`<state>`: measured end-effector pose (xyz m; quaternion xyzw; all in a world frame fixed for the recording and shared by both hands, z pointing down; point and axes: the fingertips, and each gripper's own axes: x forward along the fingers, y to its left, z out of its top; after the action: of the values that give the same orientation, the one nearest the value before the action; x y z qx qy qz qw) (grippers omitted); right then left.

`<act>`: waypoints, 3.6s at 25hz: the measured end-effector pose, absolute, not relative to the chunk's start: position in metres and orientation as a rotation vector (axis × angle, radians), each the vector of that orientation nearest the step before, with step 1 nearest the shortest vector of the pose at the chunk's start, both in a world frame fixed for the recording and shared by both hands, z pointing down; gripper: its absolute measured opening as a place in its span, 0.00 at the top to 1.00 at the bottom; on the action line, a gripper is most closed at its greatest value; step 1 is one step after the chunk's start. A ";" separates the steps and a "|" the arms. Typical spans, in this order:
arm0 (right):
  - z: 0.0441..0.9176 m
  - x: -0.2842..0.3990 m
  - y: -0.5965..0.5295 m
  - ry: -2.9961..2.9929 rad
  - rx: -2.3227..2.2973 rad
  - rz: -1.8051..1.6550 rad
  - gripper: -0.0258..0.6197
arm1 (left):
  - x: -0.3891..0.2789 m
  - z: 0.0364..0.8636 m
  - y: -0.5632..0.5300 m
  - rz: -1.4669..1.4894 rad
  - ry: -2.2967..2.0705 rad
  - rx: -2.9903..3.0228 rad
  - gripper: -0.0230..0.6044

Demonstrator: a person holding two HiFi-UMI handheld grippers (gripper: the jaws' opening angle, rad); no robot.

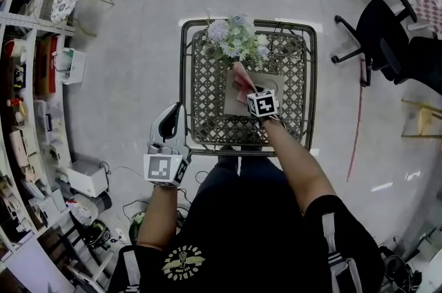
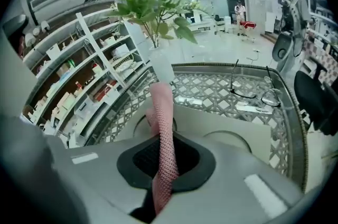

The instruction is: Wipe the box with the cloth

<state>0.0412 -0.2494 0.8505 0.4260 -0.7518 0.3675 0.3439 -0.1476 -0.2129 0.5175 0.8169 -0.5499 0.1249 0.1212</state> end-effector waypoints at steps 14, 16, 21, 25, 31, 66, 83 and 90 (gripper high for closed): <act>0.852 0.139 -0.244 -1.807 1.264 0.931 0.93 | -0.097 0.512 -0.225 0.339 -1.446 2.480 0.96; 0.853 0.146 -0.243 -1.801 1.263 0.922 0.94 | -0.098 0.511 -0.226 0.338 -1.450 2.479 0.96; 0.851 0.167 -0.235 -1.772 1.297 0.915 0.94 | -0.099 0.510 -0.225 0.337 -1.451 2.486 0.96; 0.853 0.181 -0.230 -1.742 1.325 0.920 0.93 | -0.105 0.509 -0.222 0.327 -1.469 2.484 0.96; 0.850 0.199 -0.215 -1.689 1.381 0.976 0.94 | -0.110 0.503 -0.213 0.328 -1.471 2.496 0.96; 0.850 -0.014 -0.179 -1.884 0.996 0.994 0.93 | -0.182 0.480 -0.176 0.336 -1.612 2.456 0.96; 0.848 0.104 -0.159 -1.753 1.144 0.952 0.93 | -0.145 0.455 -0.193 0.283 -1.545 2.533 0.96; 0.850 0.146 -0.144 -1.693 1.200 0.980 0.93 | -0.129 0.457 -0.190 0.319 -1.516 2.541 0.96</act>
<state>0.1460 -0.1439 0.8498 0.4766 -0.6726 0.3892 0.4110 -0.1292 -0.1903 0.4573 0.8510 -0.5076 0.1068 0.0829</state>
